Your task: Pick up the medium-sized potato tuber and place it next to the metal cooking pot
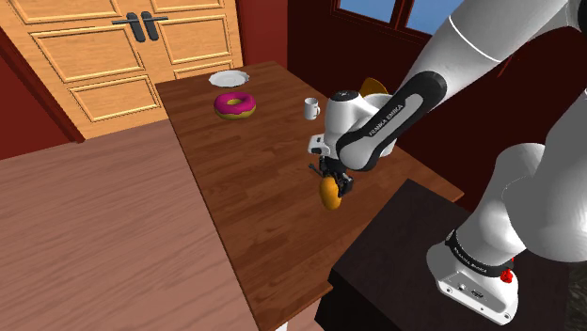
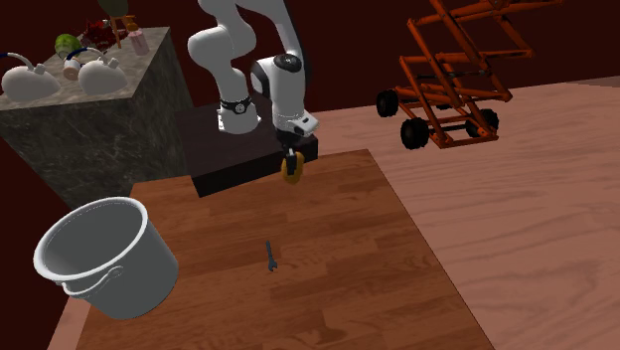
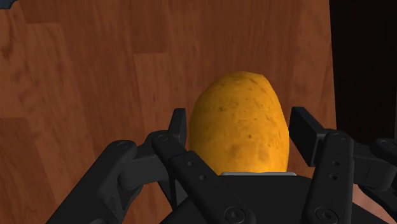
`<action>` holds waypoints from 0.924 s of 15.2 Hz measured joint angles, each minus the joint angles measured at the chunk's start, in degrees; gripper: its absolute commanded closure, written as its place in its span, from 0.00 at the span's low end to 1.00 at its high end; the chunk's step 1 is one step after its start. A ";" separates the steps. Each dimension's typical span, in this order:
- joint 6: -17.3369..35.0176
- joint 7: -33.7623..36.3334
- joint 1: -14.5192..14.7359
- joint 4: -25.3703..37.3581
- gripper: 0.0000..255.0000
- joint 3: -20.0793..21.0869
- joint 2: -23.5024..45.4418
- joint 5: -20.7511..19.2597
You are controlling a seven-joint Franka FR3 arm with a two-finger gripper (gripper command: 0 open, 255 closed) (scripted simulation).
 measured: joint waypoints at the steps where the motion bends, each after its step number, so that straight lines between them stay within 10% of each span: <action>1: -0.93 0.40 0.04 0.00 1.00 -0.05 -0.96 -0.47; 14: -12.81 2.81 -0.50 1.43 1.00 -0.03 -11.66 -4.18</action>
